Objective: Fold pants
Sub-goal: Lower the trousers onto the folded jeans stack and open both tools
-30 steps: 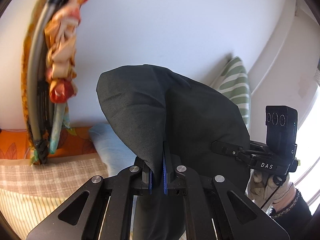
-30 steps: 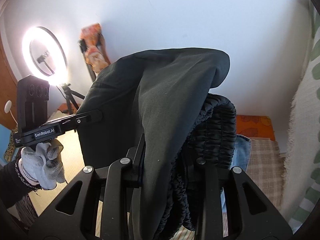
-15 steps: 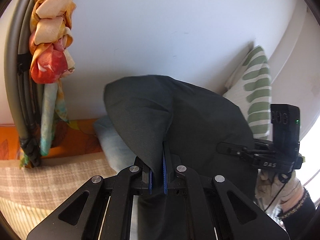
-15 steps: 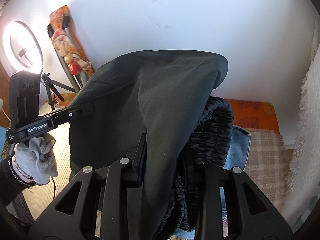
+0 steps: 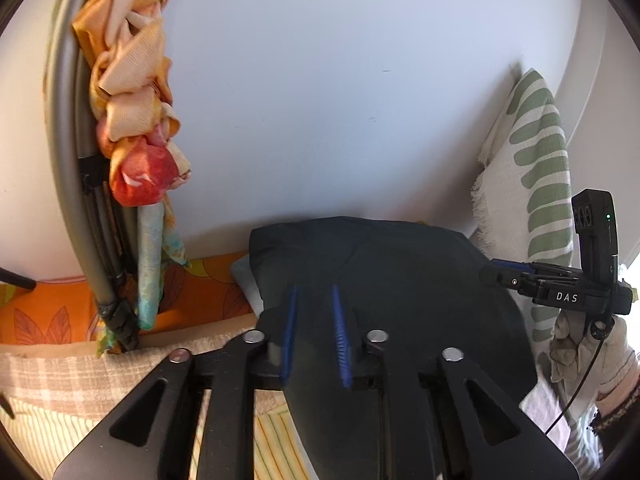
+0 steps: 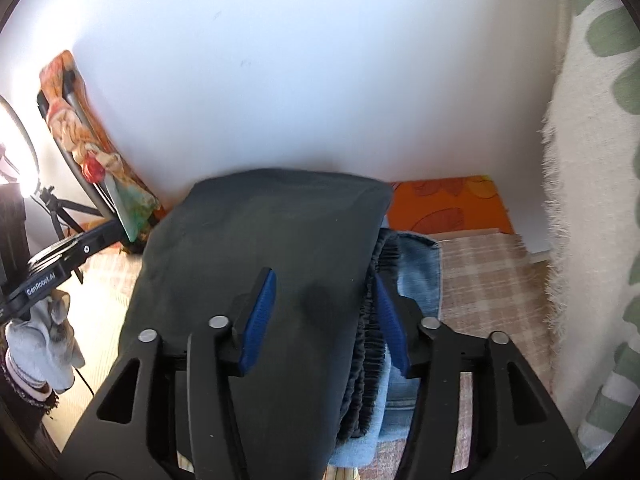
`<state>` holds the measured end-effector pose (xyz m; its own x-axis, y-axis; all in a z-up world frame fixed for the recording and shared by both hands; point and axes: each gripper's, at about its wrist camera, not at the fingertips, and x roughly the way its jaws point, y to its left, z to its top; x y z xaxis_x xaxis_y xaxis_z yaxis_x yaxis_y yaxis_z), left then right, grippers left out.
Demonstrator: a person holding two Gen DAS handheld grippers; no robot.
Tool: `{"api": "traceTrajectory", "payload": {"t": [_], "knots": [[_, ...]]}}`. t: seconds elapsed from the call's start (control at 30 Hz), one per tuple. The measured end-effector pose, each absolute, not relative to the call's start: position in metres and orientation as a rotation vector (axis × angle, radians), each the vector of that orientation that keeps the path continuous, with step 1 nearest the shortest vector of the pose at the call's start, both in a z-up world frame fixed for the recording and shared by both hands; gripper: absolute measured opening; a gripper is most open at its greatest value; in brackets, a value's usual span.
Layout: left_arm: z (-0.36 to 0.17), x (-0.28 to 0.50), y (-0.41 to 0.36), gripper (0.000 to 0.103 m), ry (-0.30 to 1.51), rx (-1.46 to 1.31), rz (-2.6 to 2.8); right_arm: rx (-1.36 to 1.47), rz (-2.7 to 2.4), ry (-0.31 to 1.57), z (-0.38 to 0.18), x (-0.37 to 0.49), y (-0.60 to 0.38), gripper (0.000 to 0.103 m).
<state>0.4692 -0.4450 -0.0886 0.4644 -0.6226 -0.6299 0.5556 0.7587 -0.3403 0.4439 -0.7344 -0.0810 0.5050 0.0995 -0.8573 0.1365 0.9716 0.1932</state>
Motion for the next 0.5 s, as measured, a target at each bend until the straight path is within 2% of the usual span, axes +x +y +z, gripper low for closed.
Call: {"api": "traceTrajectory", "payload": {"t": [0.07, 0.17, 0.23, 0.4, 0.5], "knots": [[-0.084, 0.465, -0.438, 0.036, 0.800, -0.094, -0.723, 0.235, -0.047, 1.036, -0.075, 0.441, -0.729, 0.060], [-0.078, 0.457, -0.435, 0.037, 0.792, -0.089, -0.741, 0.221, -0.069, 1.018, -0.063, 0.430, -0.726, 0.064], [-0.071, 0.447, -0.433, 0.044, 0.778, -0.072, -0.742, 0.214, -0.076, 1.004, -0.055, 0.422, -0.720, 0.069], [-0.055, 0.425, -0.421, 0.062, 0.748, -0.072, -0.747, 0.204, -0.087, 0.964, -0.029, 0.400, -0.704, 0.072], [-0.047, 0.411, -0.411, 0.065, 0.738, -0.083, -0.755, 0.188, -0.122, 0.935, -0.013, 0.385, -0.695, 0.081]]}}
